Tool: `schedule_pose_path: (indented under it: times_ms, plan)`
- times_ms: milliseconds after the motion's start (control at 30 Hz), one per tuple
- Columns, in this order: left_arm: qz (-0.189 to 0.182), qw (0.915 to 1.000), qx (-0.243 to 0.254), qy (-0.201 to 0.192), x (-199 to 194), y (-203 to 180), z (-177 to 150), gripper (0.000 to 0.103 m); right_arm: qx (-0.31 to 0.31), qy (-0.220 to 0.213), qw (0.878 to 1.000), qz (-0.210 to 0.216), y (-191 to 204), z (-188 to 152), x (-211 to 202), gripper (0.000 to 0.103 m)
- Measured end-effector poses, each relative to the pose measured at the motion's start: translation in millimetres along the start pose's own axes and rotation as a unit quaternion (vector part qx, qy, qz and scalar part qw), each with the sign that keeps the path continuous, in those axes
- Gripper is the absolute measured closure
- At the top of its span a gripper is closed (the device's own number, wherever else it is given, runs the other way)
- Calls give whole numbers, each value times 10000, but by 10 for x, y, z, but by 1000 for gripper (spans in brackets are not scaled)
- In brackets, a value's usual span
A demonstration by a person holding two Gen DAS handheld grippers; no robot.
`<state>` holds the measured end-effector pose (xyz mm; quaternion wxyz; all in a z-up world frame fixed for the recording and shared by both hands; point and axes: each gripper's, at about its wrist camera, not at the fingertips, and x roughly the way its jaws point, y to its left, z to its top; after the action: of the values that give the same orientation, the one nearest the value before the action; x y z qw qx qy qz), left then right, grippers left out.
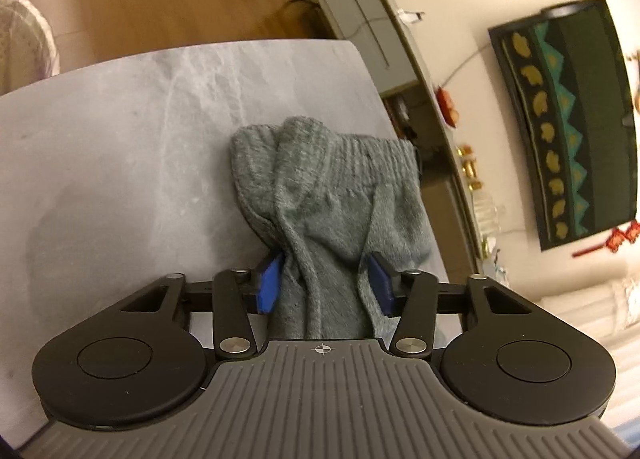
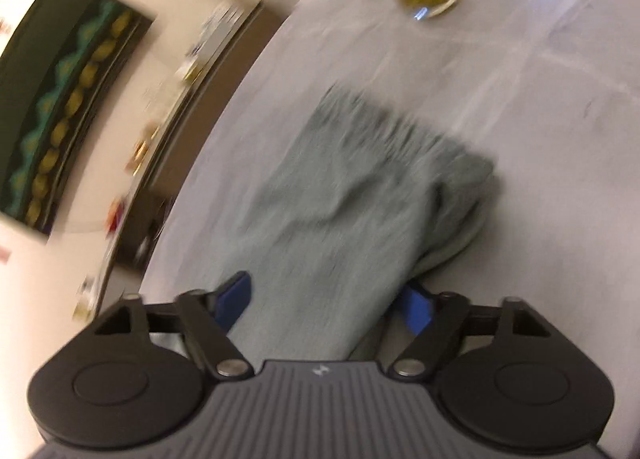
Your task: Fold clothes
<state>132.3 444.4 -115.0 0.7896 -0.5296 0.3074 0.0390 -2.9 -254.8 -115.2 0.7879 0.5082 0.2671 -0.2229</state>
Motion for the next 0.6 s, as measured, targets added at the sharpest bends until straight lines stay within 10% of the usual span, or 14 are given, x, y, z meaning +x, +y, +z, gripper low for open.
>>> schedule_pose_path:
  times_ms: [67,333,600]
  plan:
    - [82,9999,18,-95,46,-5,10,103,-130,253,9996,2,36,31,129,97]
    - [-690,9954,92,-657,-398,-265,-98,103,-985,-211,9917,801,340,143,-237,97]
    - [-1953,9662,-71,-1680,-1793,-849,-307,103,-1929,-123,9731,1256,840,731,-1113,97]
